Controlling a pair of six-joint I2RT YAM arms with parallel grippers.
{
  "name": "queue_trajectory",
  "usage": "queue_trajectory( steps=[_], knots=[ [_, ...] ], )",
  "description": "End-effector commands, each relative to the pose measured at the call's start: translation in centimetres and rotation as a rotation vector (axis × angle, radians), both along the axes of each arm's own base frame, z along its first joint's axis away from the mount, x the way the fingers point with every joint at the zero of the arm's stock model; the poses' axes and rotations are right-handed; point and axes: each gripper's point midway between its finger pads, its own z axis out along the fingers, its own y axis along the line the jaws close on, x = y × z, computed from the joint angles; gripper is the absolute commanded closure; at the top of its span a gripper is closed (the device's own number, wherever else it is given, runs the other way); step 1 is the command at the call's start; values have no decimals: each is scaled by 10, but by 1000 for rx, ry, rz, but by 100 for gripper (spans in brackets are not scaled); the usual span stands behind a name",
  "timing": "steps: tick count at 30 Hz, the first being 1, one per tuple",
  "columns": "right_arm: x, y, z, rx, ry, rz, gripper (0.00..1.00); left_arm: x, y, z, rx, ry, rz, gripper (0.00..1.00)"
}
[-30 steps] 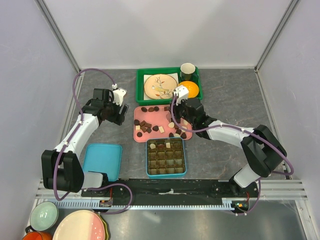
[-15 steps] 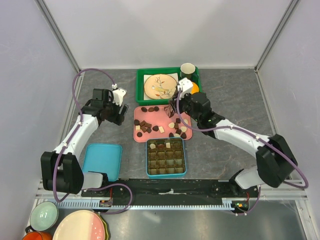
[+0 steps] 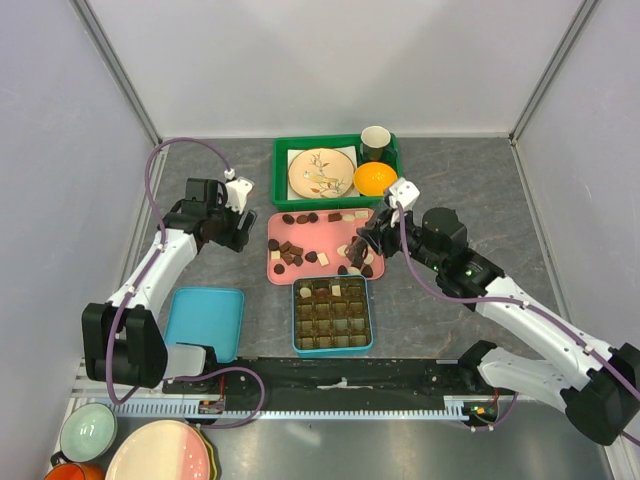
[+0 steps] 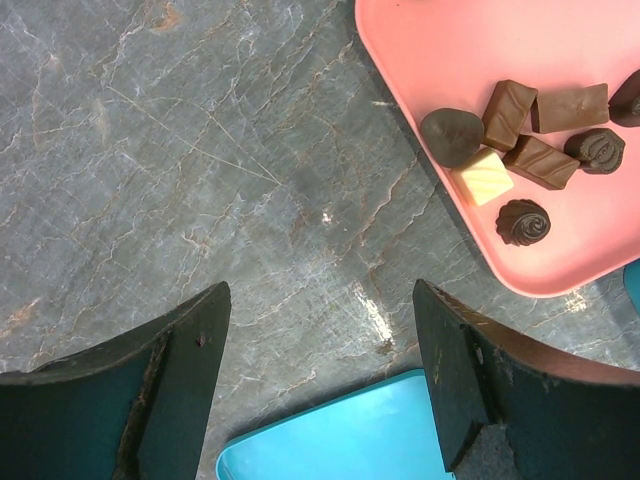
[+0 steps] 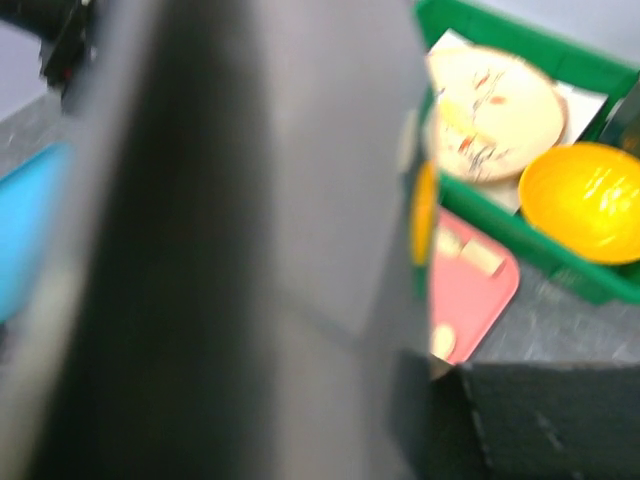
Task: Pack the chocolate
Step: Place the fake chocolate in the packing box.
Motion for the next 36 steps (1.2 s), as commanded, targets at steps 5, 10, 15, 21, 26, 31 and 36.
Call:
queue_trajectory(
  steps=[5,10,15,21,26,31,36],
  knots=[
    [-32,7,-19,-5,100,101,66,-3,-1,3,-8,-19,-29,20],
    [-30,14,-22,5,98,115,62,-4,1,6,-2,-29,-23,20],
    [-33,19,-31,-6,120,132,54,-4,4,8,13,-37,-10,12],
    [-32,16,-29,-7,107,117,47,-5,2,8,3,-34,-15,8],
    [-23,14,-5,30,46,77,53,-4,1,8,-4,-33,-18,8],
    [-5,15,39,98,-75,23,61,-4,1,10,-3,-39,-20,8],
    [18,27,59,116,-145,-4,65,-5,1,11,-2,-43,-20,9]
  ],
)
